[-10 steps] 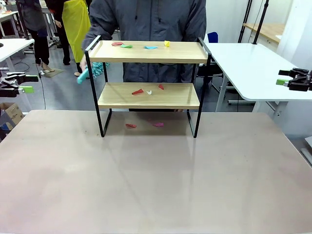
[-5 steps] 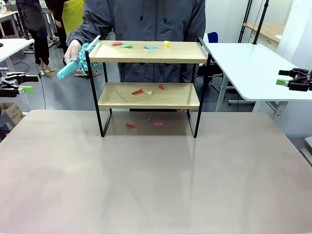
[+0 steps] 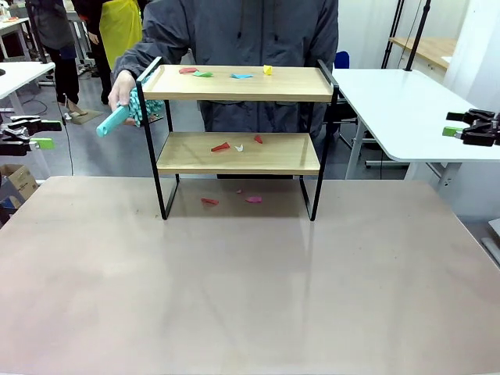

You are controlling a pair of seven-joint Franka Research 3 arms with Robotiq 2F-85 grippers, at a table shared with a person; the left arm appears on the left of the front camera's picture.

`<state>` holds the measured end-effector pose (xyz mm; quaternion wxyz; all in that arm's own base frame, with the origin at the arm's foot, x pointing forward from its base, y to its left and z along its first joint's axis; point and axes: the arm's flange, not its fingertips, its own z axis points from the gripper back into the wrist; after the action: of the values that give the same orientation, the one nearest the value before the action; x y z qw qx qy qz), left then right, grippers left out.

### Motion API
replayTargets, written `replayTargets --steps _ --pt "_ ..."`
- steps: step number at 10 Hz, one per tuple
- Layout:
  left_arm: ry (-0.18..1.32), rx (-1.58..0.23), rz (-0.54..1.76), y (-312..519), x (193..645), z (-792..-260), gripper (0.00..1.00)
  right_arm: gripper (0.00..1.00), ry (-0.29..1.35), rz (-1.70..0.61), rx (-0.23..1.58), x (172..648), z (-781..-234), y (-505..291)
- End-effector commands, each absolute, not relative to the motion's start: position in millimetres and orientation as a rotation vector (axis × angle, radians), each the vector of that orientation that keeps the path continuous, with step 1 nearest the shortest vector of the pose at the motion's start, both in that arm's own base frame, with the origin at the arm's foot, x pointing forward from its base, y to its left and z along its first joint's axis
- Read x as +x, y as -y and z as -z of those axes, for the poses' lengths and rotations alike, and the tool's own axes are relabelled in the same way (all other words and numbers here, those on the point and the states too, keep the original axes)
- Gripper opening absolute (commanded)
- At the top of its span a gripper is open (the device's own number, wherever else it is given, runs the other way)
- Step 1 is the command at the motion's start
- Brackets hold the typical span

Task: Clean the shelf.
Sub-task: Pick up the Duster handed by the human.

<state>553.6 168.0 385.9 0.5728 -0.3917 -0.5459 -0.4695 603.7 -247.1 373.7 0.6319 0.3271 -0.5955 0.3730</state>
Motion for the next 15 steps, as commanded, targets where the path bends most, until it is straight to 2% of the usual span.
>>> replayTargets --steps 1,6,8,11,12,14,15 --pt "1.281 -0.920 1.105 -166 554 -388 1.00 1.00 1.362 -0.858 0.750 604 -374 247" --pt "1.280 -0.918 1.101 -168 554 -386 1.00 1.00 1.362 -0.858 0.750 604 -374 247" --pt "1.187 -0.787 0.925 -162 544 -441 1.00 1.00 1.362 -0.858 0.750 604 -374 247" --pt "1.035 -0.695 0.698 -145 530 -523 1.00 1.00 1.362 -0.858 0.750 604 -374 247" --pt "0.988 -0.679 0.686 -133 521 -546 1.00 1.00 1.362 -0.858 0.750 604 -374 247" --pt "0.848 -0.645 0.453 -96 508 -586 1.00 1.00 1.362 -0.858 0.750 604 -374 247" --pt "0.815 -0.567 0.404 -74 500 -603 1.00 1.00 1.362 -0.858 0.750 604 -374 247"
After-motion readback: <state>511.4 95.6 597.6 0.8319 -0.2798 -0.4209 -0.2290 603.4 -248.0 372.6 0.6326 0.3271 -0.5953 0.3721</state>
